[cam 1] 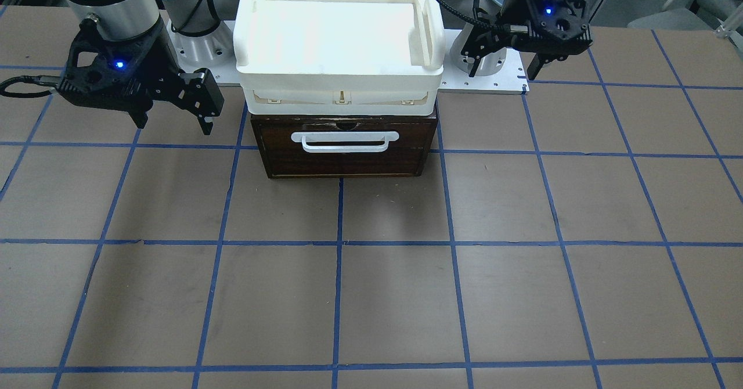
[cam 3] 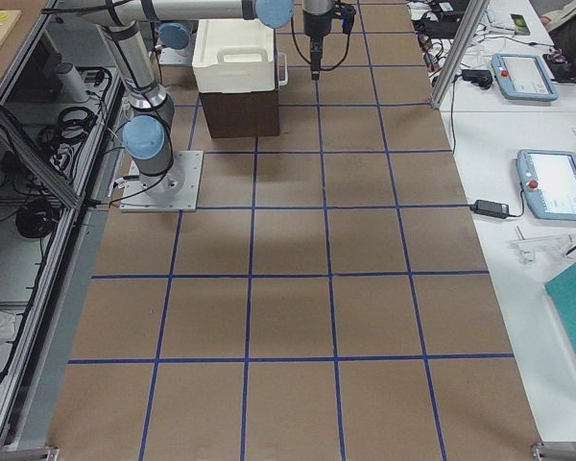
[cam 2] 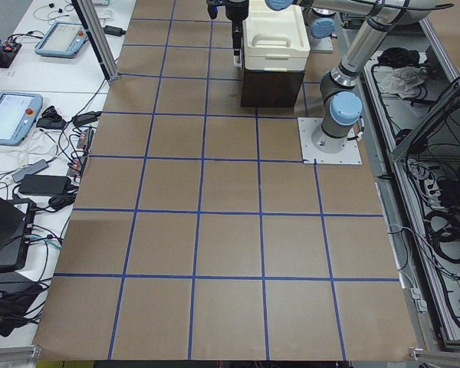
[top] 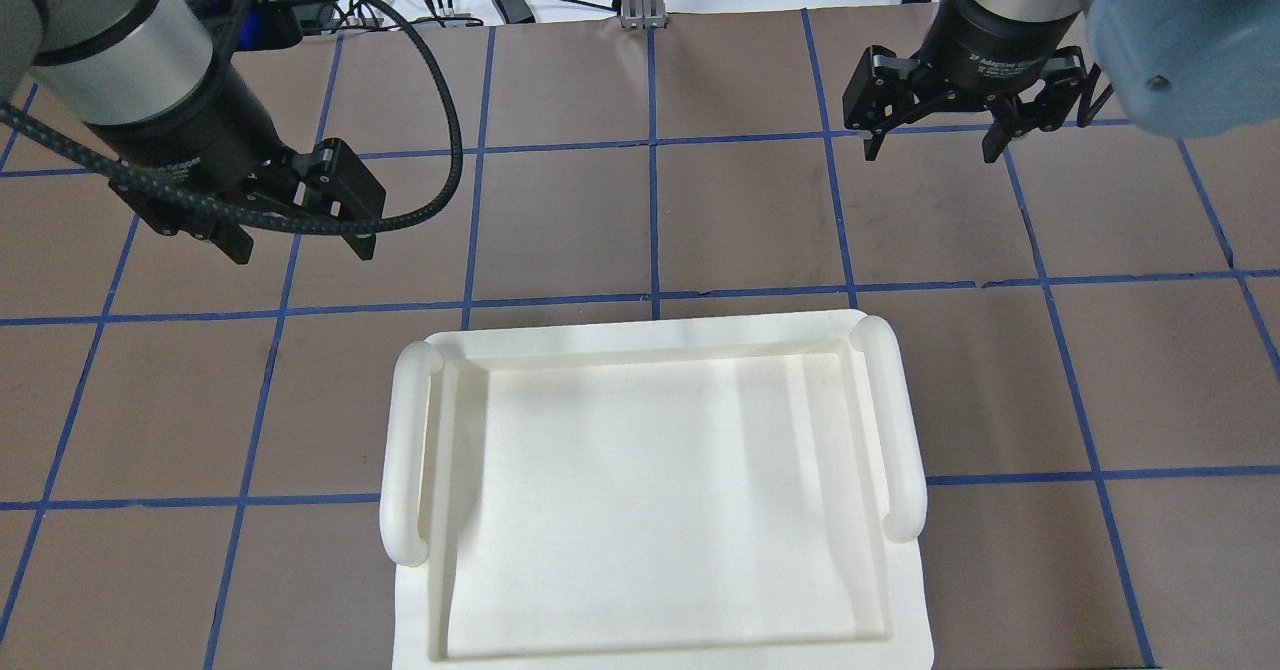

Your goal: Put scissors in drawer and close it

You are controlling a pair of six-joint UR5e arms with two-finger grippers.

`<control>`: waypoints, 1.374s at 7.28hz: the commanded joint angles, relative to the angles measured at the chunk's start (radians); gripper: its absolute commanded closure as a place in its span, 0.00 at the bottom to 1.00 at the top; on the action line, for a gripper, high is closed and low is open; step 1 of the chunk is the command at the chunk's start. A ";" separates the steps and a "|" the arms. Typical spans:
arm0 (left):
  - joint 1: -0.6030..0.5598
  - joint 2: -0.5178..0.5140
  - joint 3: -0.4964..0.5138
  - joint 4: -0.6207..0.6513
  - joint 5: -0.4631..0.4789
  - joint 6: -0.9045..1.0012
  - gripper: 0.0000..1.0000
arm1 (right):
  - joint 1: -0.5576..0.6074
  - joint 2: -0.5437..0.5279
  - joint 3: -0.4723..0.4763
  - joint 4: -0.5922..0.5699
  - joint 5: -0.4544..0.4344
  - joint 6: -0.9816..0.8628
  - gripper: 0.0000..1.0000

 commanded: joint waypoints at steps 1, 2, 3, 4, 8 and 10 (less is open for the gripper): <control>-0.001 -0.075 0.074 0.020 -0.006 -0.035 0.00 | 0.000 0.000 0.000 -0.008 0.002 0.000 0.00; -0.004 -0.103 0.111 0.014 -0.003 -0.032 0.00 | 0.000 0.000 0.000 -0.014 0.003 0.000 0.00; -0.010 -0.133 0.141 0.007 -0.002 -0.032 0.00 | 0.000 0.000 0.000 -0.019 0.002 0.000 0.00; -0.020 -0.138 0.143 0.006 -0.002 -0.033 0.00 | 0.000 0.000 0.000 -0.014 0.002 0.000 0.00; -0.025 -0.117 0.137 -0.017 0.005 -0.028 0.00 | 0.000 0.000 0.000 -0.016 0.012 0.000 0.00; -0.025 -0.100 0.137 -0.046 0.006 -0.024 0.00 | 0.000 0.002 0.000 -0.020 0.017 0.000 0.00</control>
